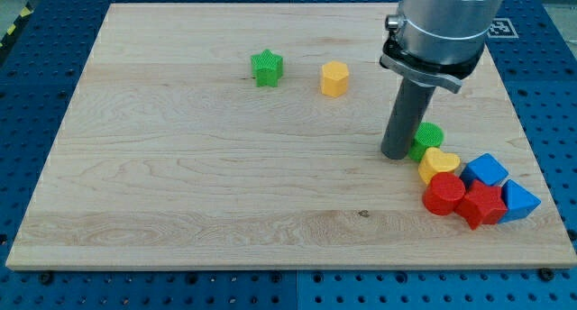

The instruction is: Move the green circle to the blue cube

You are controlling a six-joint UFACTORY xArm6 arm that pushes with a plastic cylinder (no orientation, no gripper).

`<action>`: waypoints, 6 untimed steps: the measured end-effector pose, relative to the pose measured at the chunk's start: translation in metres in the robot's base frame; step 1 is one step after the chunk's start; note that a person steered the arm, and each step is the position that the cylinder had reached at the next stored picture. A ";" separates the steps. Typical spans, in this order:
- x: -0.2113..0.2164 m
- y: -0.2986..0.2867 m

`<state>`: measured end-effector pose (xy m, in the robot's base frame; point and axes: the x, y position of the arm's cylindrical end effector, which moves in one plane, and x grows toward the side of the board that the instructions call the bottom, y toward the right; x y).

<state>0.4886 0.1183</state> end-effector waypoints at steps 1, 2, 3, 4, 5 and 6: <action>-0.021 -0.019; -0.024 0.005; -0.021 0.048; -0.013 0.081; -0.012 0.081; -0.032 0.056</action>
